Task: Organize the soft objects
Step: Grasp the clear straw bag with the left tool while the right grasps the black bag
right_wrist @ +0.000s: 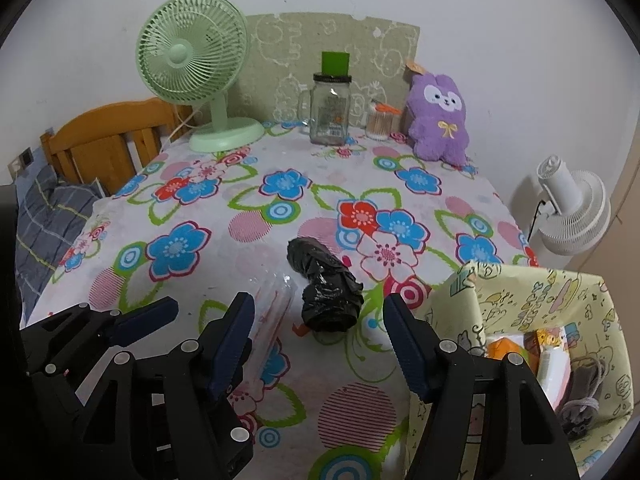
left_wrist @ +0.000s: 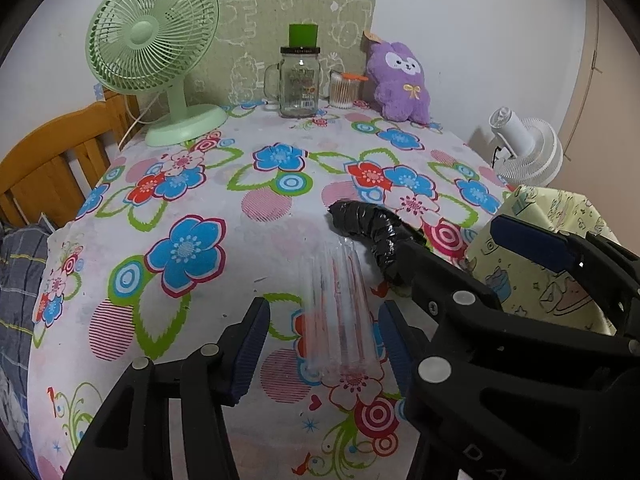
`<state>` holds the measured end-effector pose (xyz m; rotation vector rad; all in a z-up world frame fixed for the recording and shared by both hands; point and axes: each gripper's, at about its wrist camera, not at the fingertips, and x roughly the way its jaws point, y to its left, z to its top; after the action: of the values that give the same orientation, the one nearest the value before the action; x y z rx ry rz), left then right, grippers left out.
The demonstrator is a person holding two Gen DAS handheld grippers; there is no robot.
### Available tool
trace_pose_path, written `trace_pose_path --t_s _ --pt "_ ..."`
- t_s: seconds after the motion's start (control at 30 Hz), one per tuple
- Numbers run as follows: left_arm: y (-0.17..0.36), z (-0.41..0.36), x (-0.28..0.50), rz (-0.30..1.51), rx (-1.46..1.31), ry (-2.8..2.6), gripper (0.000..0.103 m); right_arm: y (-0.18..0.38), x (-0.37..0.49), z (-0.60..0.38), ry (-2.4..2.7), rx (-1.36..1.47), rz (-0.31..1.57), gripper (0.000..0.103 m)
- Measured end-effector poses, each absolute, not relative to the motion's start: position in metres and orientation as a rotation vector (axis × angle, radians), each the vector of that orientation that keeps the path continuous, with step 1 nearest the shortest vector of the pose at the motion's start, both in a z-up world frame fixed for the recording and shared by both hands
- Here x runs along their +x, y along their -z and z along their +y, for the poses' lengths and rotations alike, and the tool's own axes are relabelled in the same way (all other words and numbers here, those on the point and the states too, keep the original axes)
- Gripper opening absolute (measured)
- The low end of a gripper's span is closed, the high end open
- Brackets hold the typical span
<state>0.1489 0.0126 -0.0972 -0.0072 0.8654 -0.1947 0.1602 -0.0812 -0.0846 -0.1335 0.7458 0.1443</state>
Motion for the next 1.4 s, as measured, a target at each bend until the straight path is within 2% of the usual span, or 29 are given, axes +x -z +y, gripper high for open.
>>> trace_pose_path --t_s 0.1,0.2,0.43,0.67,0.87,1.4 --pt "0.104 0.013 0.153 0.887 -0.007 0.198 0.057 0.090 0.163 -0.081 -0.128 -0.140 0.754 0.070" --pt "0.109 0.014 0.156 0.905 -0.015 0.199 0.047 0.092 0.164 -0.079 -0.109 -0.164 0.746 0.070" --pt "0.121 0.014 0.163 0.945 -0.043 0.217 0.037 0.096 0.167 -0.079 -0.083 -0.198 0.742 0.071" --pt "0.123 0.013 0.163 0.958 -0.042 0.248 0.013 0.099 0.168 -0.078 -0.071 -0.227 0.742 0.071" --pt "0.117 0.017 0.158 0.936 -0.042 0.243 0.007 0.096 0.167 -0.074 -0.087 -0.224 0.748 0.071" --pt "0.109 0.042 0.168 0.887 -0.053 0.143 0.007 0.093 0.181 -0.052 -0.142 -0.183 0.743 0.071"
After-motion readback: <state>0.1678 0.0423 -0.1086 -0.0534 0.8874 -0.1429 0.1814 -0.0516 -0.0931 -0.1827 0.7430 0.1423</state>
